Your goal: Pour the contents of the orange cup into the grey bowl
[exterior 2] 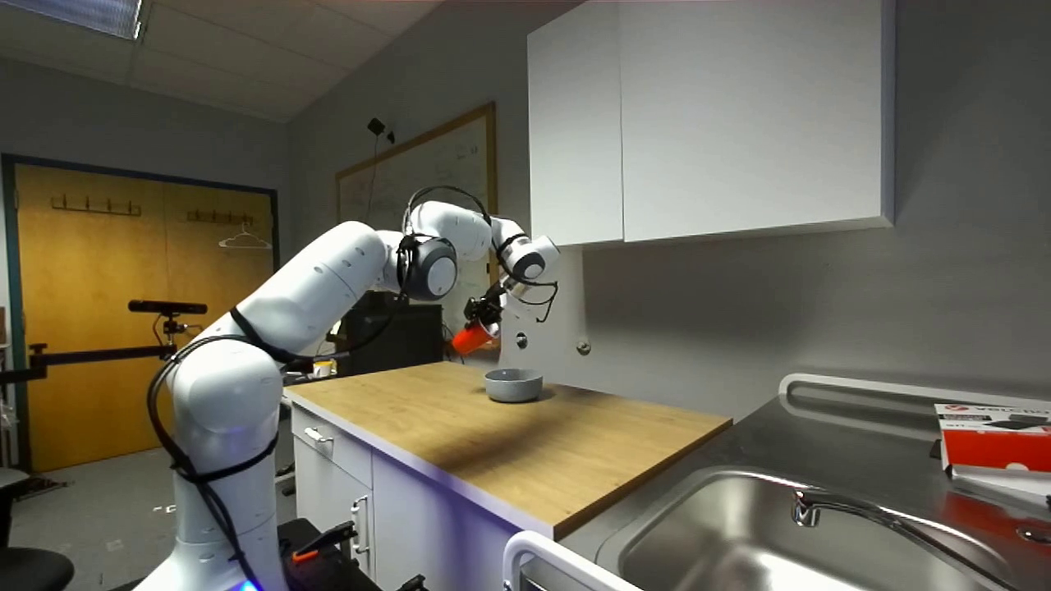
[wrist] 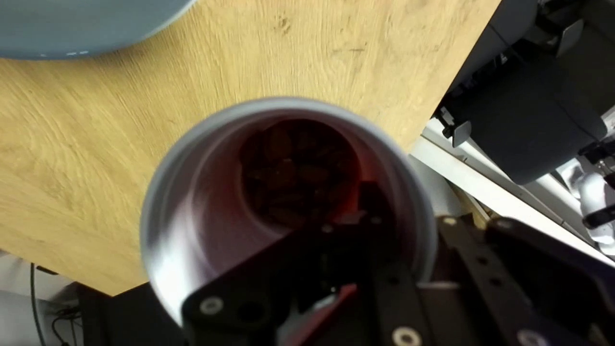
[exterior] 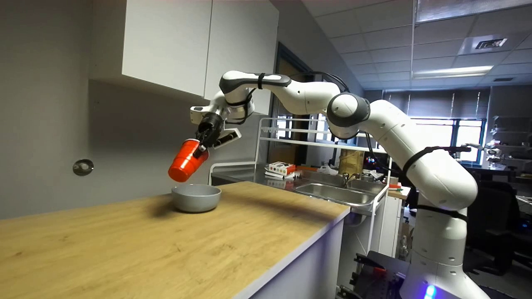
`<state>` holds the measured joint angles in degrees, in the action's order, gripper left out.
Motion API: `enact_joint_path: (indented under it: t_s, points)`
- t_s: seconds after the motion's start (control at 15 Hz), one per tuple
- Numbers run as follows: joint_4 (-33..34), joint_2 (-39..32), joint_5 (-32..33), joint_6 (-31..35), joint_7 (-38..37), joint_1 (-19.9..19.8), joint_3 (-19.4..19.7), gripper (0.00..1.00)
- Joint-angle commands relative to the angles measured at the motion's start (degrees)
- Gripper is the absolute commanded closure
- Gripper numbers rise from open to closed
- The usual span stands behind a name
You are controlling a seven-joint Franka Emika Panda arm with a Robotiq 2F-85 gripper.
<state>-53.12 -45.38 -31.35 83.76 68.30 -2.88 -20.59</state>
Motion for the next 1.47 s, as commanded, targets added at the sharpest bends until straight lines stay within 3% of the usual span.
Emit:
enact_joint_path:
  t_s: [0.0, 0.4, 0.47, 1.4]
  points:
    - [2.6, -2.0, -5.5, 0.0, -1.0, -2.5, -1.4, 0.96]
    - [3.2, -4.3, -13.9, 0.9, -2.1, -4.2, -1.4, 0.96]
    - [3.7, -4.8, -16.5, 0.4, -2.1, -3.2, 0.5, 0.96]
    - [3.0, -7.6, -34.9, 2.8, -2.7, -3.3, 3.7, 0.96]
